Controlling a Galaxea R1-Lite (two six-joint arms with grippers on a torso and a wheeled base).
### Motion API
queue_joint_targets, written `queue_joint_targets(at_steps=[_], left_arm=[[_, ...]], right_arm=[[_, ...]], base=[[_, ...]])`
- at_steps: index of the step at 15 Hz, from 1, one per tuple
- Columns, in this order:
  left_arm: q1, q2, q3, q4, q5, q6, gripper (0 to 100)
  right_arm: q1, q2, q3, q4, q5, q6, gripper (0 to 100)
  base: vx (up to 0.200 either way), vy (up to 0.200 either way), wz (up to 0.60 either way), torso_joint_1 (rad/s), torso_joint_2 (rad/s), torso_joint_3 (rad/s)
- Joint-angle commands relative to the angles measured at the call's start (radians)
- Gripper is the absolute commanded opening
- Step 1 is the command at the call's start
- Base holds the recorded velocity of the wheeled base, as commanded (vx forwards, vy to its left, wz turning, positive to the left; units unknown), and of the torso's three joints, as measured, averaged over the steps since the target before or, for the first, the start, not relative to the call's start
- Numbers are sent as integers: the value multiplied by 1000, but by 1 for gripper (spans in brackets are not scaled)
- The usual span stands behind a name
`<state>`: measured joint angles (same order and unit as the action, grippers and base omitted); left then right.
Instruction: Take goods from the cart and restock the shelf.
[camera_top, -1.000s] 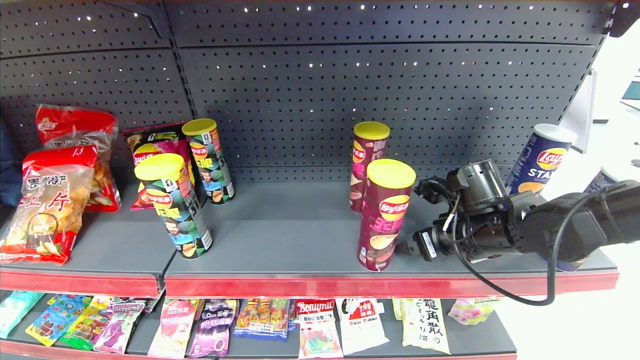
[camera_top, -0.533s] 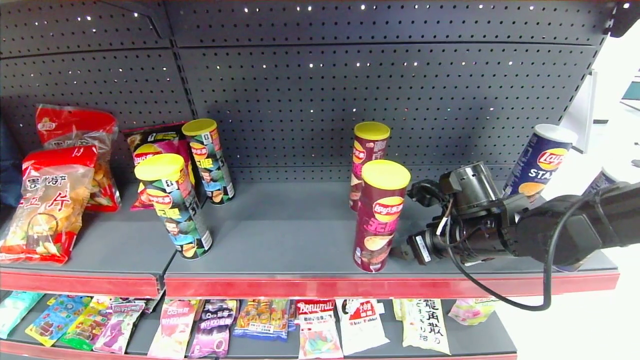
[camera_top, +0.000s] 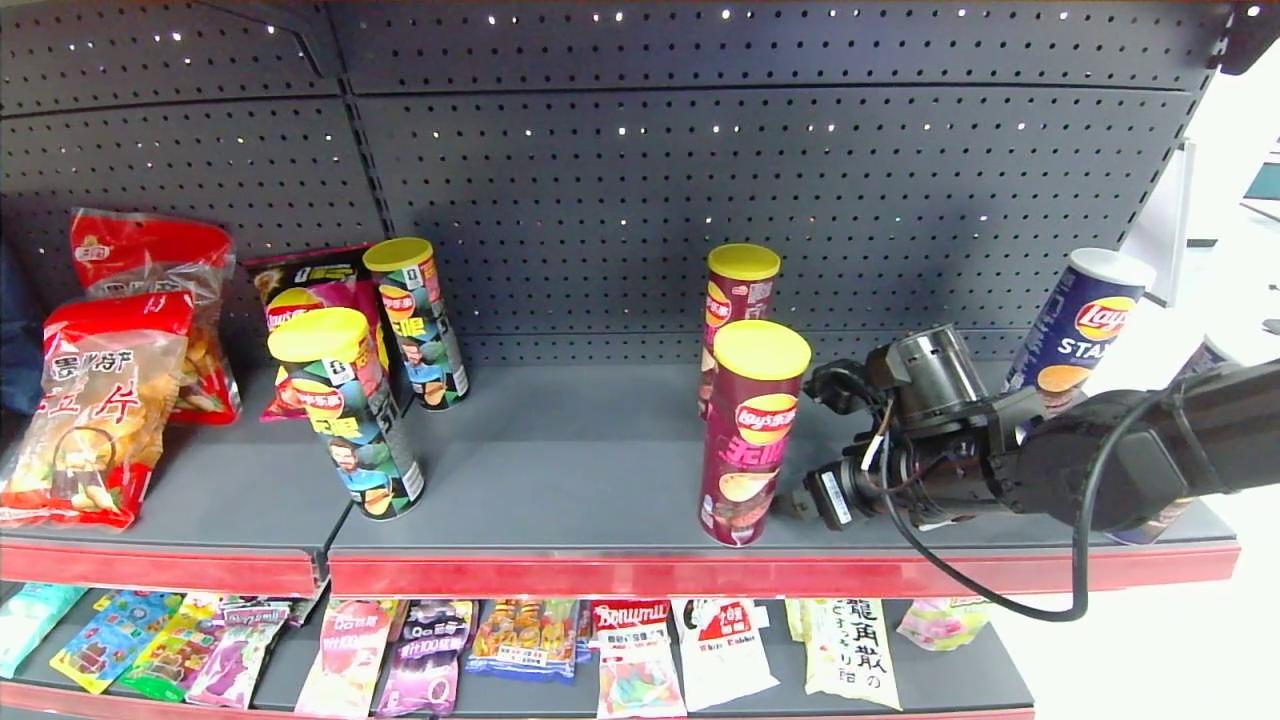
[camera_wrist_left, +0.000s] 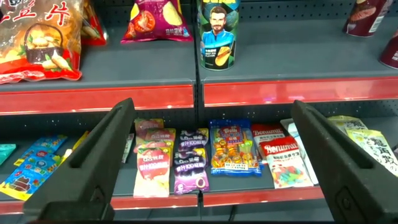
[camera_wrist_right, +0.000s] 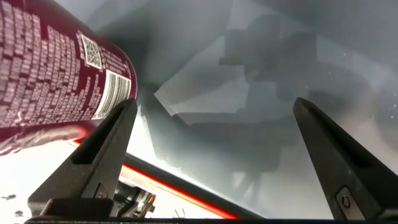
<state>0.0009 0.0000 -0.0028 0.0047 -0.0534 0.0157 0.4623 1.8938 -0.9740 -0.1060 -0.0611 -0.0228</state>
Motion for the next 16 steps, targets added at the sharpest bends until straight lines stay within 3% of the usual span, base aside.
queue_joint_targets(at_steps=[1,16], left_arm=[[1,2,0,0,0,0,100],[1,2,1,0,0,0,100]], right_arm=[[1,2,-5,0,-2,0,100],[2,-44,15,8,-26,1,100]], base=[[0,0,0,0,0,0],[0,0,0,0,0,0]])
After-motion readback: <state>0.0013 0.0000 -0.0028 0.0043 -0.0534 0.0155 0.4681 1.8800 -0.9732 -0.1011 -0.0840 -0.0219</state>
